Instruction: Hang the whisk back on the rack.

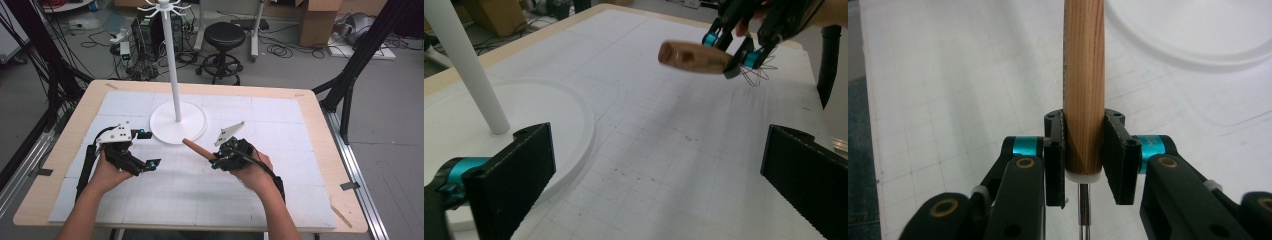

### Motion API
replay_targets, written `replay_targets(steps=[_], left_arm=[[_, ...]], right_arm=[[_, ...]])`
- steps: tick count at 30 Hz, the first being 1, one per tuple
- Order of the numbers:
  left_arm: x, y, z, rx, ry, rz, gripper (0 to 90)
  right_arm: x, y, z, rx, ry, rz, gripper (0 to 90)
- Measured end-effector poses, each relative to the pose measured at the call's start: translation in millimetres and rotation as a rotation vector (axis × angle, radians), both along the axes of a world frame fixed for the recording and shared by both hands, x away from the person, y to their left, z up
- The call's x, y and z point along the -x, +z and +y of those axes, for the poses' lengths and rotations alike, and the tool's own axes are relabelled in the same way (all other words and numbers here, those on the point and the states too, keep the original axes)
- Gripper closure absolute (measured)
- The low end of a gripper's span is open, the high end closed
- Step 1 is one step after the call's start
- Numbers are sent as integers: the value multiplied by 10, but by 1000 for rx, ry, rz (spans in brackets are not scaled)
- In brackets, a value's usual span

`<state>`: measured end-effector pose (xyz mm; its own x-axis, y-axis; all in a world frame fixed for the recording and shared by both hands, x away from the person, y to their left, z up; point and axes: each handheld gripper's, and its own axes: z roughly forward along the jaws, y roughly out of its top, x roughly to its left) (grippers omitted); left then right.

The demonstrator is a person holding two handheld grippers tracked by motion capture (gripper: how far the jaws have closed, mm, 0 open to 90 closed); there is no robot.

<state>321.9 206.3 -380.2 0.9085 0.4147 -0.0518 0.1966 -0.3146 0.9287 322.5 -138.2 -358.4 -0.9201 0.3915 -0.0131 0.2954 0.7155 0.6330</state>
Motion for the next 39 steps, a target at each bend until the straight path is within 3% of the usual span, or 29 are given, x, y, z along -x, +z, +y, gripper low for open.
replay_targets(steps=[4,8,11,21,32,39], left_arm=[[4,4,1,5,0,0,17],[6,11,7,12,0,-1,16],[5,15,13,8,-1,-5,16],[13,29,18,16,1,-9,16],[20,45,17,16,-2,-17,16],[23,51,24,20,-1,-18,16]], right_arm=[[-27,150,-73,-81,-7,-11,734],[-46,259,-89,-113,-1,-40,733],[-66,350,-101,-174,0,-50,733],[-204,728,-119,-241,13,-126,732],[-293,1044,-112,-307,15,-171,732],[-392,1187,-84,-356,11,-176,733]])
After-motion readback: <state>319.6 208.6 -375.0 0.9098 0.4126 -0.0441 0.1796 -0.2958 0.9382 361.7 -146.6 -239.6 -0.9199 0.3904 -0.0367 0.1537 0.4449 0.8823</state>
